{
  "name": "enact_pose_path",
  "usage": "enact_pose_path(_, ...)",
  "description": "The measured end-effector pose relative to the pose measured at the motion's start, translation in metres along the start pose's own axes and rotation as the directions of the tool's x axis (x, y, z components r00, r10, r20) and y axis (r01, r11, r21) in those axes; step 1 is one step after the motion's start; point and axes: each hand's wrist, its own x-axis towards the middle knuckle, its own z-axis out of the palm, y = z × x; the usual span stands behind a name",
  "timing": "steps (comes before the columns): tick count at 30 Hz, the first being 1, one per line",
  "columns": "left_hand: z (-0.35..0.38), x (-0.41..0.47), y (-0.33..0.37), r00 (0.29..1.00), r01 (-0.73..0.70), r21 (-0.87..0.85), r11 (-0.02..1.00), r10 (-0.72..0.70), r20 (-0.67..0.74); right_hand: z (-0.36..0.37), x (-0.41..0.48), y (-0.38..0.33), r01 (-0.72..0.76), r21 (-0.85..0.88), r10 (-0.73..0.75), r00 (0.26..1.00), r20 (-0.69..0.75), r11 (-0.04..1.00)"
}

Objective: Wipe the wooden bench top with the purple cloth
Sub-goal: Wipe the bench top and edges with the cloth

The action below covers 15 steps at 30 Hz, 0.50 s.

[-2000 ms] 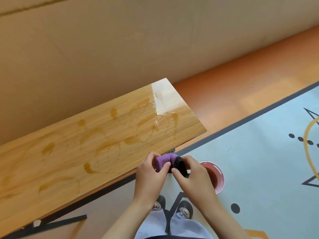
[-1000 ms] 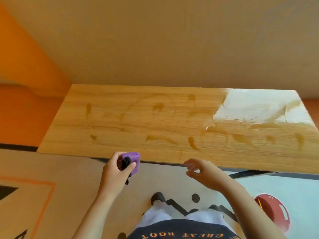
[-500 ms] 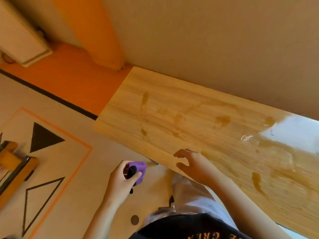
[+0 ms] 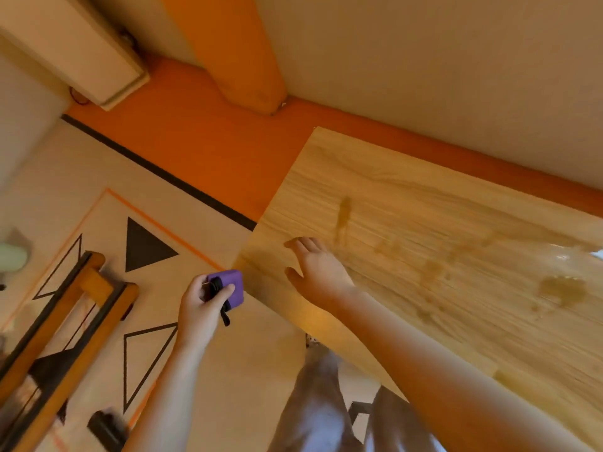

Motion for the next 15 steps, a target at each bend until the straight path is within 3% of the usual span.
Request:
enact_pose_path(2,-0.011,0.026,0.001,1.000,0.002,0.001,1.000,-0.002,-0.010,0.024,0.026,-0.011,-0.019,-0.022,0.019,1.000,-0.018,1.000)
enact_pose_path(6,-0.031,0.081,-0.012,0.993,-0.021,0.075,0.997,0.012,0.117,0.068,0.066,-0.017,-0.132,-0.042,0.127,0.986,-0.108,0.990)
enact_pose_path(11,-0.036,0.133,-0.037,0.925,-0.046,0.278,0.959,-0.064,0.374,0.098,0.074,-0.016,-0.191,-0.304,0.112,0.959,-0.259,0.933)
enact_pose_path(15,-0.029,0.149,-0.042,0.821,0.159,0.209,0.965,-0.247,0.515,0.106,0.077,-0.013,-0.182,-0.358,0.069,0.949,-0.308,0.916)
